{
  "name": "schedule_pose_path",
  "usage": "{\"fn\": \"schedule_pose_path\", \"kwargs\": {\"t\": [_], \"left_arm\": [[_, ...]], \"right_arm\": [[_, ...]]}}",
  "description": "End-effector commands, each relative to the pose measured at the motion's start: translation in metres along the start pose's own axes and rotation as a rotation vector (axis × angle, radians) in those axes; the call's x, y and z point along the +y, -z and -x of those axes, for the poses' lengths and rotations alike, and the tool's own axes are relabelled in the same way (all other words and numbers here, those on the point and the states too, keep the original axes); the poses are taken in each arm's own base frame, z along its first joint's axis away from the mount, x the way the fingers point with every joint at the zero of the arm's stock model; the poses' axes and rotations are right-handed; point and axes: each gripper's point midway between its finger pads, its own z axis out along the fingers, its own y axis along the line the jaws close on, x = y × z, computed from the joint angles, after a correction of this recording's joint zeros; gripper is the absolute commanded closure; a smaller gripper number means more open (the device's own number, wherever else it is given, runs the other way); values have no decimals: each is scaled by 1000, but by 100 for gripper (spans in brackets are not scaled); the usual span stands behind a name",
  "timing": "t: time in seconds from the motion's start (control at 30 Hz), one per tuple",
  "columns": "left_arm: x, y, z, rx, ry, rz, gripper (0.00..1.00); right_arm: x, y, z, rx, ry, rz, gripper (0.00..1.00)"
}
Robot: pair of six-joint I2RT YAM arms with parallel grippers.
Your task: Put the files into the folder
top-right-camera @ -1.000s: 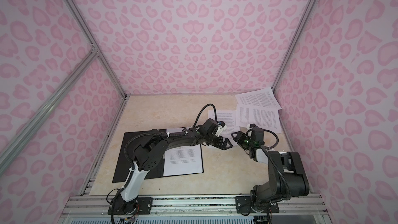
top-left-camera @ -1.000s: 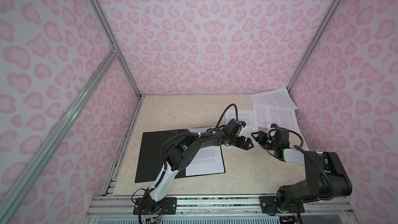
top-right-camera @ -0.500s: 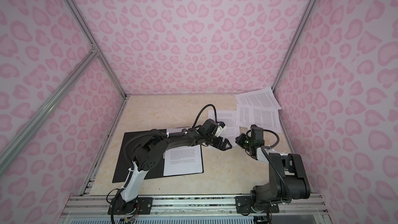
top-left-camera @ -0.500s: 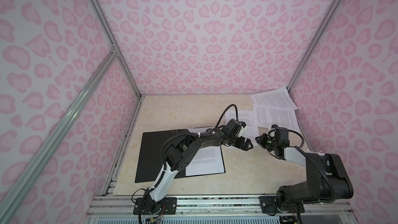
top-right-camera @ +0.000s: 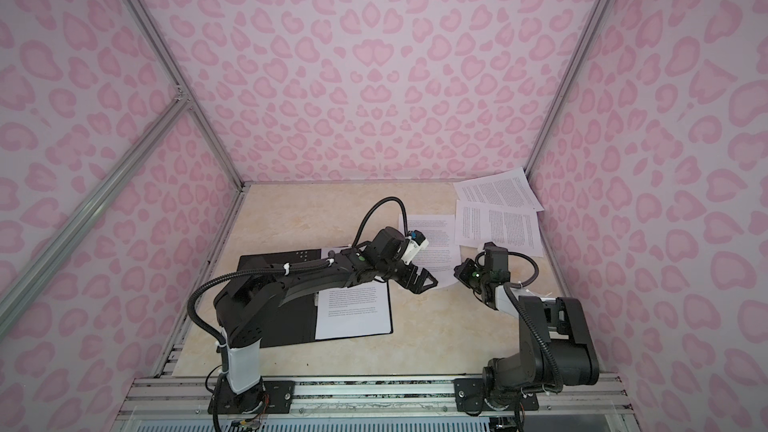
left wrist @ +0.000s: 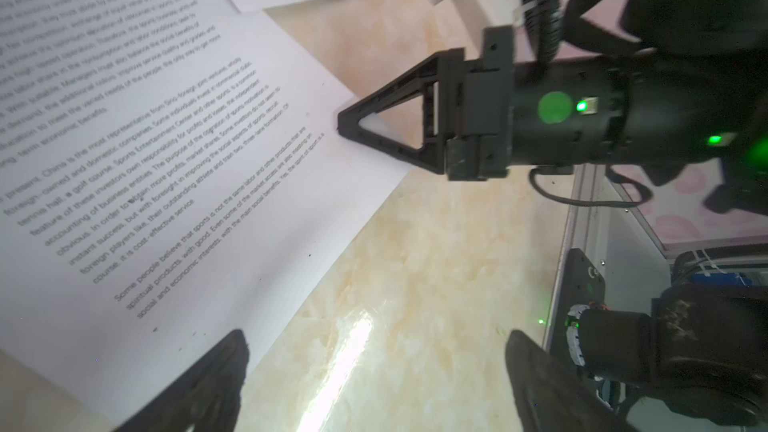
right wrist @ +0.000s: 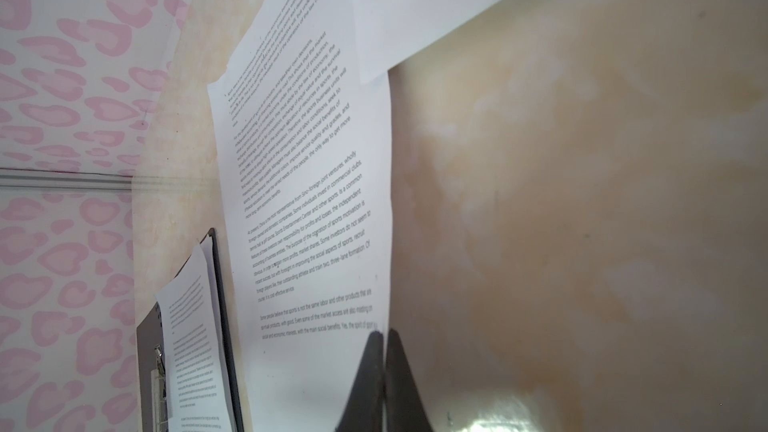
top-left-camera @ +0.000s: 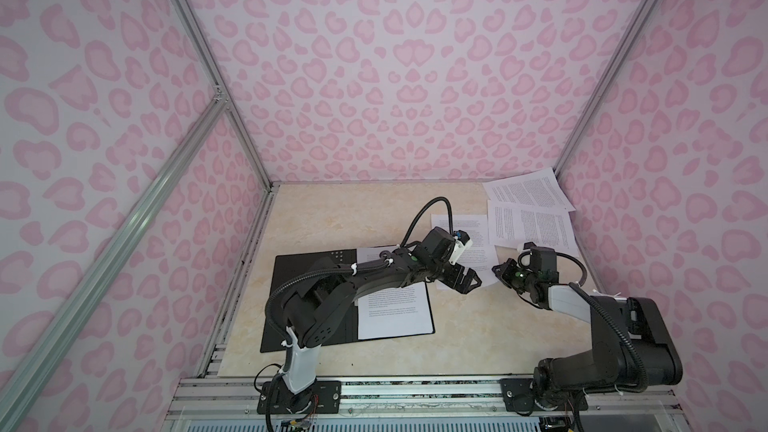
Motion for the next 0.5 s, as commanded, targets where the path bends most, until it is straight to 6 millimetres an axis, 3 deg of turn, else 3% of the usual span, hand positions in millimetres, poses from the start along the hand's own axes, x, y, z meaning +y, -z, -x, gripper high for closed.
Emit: {"fn": "schedule_pose_path", "kwargs": {"t": [0.0, 0.1, 0.2, 0.47], "left_arm": [[-32, 31, 55, -270, -158, -49, 2], [-49, 65, 66, -455, -277, -19, 2], [-53, 95, 67, -568, -334, 41, 2], [-40, 185, 36, -796, -288, 158, 2]], "right_arm": [[4, 2, 1, -10, 5, 20, 100], [6, 5, 2, -16, 10, 25, 100], [8, 6, 2, -17, 13, 32, 100], [13, 10, 0, -22, 9, 61, 100]]}}
